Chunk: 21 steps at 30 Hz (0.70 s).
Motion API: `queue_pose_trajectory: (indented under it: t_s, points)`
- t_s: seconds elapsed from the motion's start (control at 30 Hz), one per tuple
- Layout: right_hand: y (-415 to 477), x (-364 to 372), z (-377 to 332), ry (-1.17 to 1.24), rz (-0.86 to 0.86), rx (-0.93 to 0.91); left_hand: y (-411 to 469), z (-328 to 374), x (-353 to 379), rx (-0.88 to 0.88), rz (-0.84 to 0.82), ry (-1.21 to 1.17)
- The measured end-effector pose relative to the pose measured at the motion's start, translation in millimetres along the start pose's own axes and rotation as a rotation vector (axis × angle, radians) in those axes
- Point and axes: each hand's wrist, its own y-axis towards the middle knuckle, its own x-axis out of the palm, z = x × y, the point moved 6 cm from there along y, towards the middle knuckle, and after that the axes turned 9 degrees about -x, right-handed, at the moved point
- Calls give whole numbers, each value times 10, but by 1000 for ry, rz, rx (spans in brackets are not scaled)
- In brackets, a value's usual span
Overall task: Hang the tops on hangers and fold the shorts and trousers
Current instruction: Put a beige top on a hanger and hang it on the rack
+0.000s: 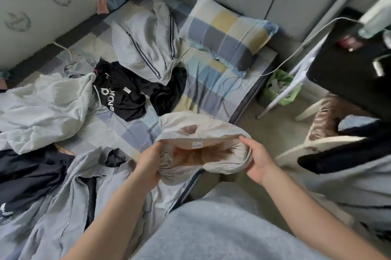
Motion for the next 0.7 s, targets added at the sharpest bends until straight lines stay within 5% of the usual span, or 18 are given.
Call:
queue_pose_trajectory:
  t_s: [0.43, 0.7]
  points:
    - [-1638, -2664, 42, 363, 604, -265, -771, -1255, 2282, 20, -417, 696]
    - [-2816, -4561, -271, 527, 662, -457, -1828, -2502, 4035, 6, -654, 758]
